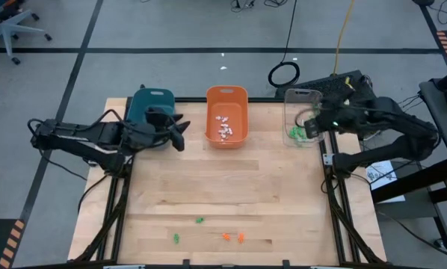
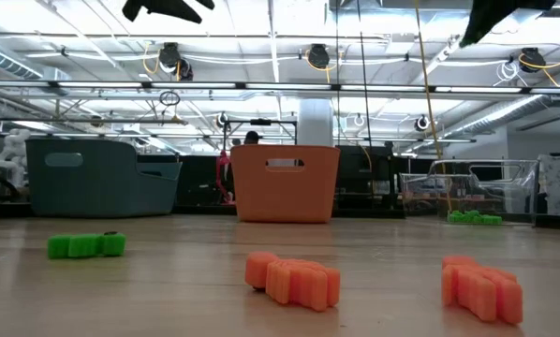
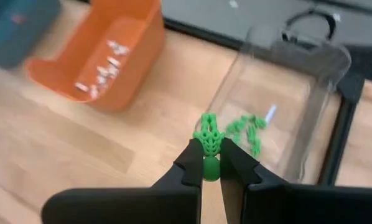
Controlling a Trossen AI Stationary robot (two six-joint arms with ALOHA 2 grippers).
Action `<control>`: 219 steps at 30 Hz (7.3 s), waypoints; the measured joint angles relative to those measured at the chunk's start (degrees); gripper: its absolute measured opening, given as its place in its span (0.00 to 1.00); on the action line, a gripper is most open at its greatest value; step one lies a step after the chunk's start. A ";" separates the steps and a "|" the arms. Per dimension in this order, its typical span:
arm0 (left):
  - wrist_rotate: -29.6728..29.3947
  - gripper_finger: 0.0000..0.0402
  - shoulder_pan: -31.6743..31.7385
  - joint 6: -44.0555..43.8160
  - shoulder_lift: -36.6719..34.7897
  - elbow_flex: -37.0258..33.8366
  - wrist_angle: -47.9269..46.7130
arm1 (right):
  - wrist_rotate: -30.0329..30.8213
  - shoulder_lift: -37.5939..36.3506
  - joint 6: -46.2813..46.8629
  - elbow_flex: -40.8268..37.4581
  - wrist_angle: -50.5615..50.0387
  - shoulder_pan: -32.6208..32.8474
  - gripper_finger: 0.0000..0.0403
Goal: Sort Halloween decoration
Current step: Put the green skeleton toy into the transparent bin, then put the orange skeleton toy into the blue bin
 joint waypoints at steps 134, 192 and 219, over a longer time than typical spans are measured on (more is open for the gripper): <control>42.19 0.37 -24.87 27.34 55.12 6.64 28.44 | 1.84 4.66 5.55 -21.51 64.16 33.27 0.50; 39.82 0.07 -20.65 26.42 37.86 6.60 11.58 | 4.87 4.69 5.63 -21.51 59.72 33.18 0.50; 24.88 0.07 -20.85 -8.79 -1.91 6.60 9.55 | 7.47 13.16 5.58 -21.51 66.89 33.18 0.50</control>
